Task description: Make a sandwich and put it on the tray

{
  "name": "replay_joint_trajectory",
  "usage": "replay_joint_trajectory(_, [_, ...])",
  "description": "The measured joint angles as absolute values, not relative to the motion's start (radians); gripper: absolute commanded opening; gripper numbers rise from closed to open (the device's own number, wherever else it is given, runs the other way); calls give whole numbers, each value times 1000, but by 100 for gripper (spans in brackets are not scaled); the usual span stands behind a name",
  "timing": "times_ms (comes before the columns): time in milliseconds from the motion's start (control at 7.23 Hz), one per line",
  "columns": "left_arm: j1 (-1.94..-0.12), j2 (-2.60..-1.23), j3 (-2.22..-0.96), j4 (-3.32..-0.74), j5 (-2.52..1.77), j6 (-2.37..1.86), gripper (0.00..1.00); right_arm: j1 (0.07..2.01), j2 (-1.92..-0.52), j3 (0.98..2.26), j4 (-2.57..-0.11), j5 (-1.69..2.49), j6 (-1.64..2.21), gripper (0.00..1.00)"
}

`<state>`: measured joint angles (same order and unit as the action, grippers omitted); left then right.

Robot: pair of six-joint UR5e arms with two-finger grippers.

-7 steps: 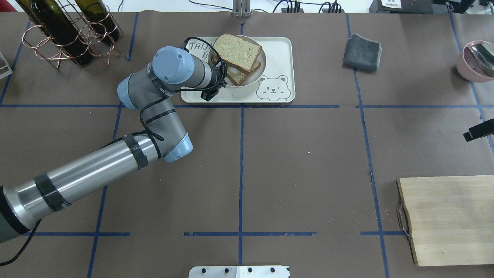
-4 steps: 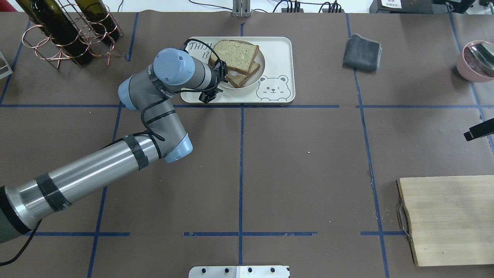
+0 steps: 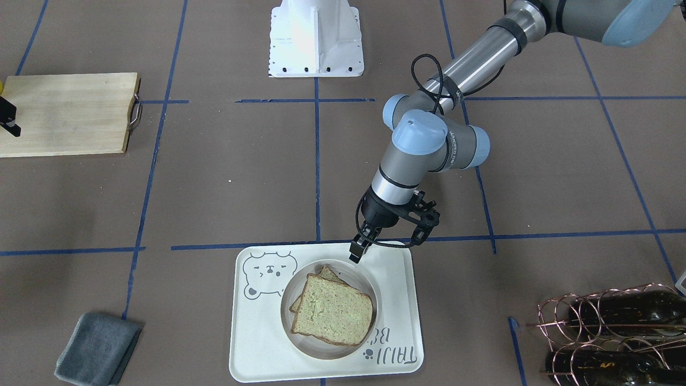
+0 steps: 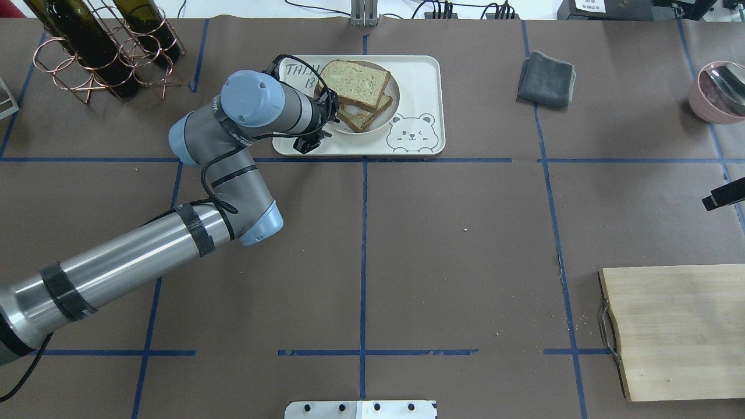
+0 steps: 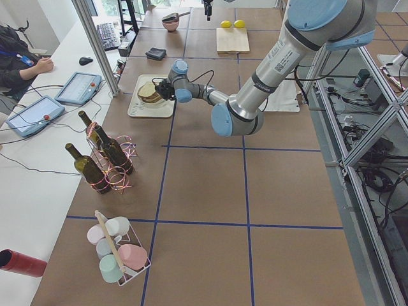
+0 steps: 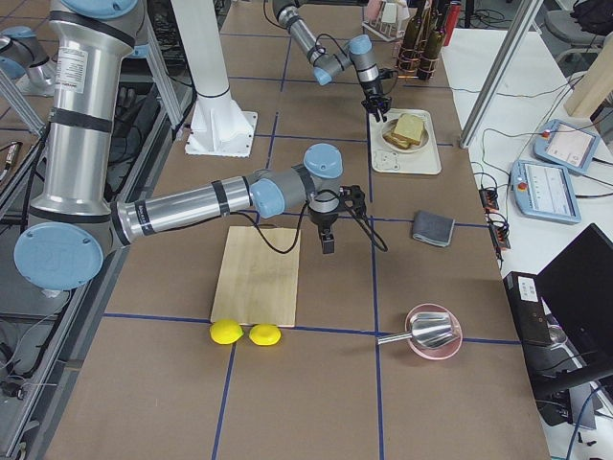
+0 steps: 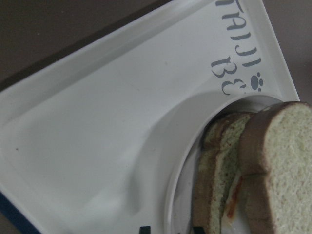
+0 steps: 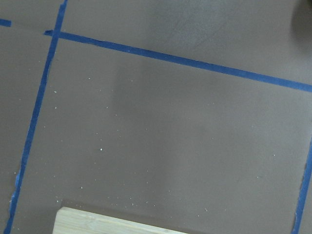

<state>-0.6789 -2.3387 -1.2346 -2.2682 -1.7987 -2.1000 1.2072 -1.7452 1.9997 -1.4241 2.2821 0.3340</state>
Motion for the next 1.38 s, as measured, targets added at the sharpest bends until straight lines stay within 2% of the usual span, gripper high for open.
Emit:
replay_joint_trajectory(277, [-687,-2197,-1499,-2106,-1851,-1922,100,1244,-1758,1988,-1448,2277,299,100])
replay_joint_trajectory(553, [-720,-2034,-1774,-1933,-1893,-1678,100,1322,-1765,1926,-1478,2254,145,100])
replay_joint_trajectory(692, [-751,-1982,-1869,-1821,-1902,-1540,100,1368,-1762,1887,-1506,2243,50,100])
replay_joint_trajectory(969, [-863,-1941,-1960,-1615,-1914,-1223,100,1461,-1741,1793,-1534,2240,-96,100])
replay_joint_trajectory(1384, [-1074,-1806,-1983,-1556,-2100,-794,100,1544,-1646,1688,-1602,2290,-165,100])
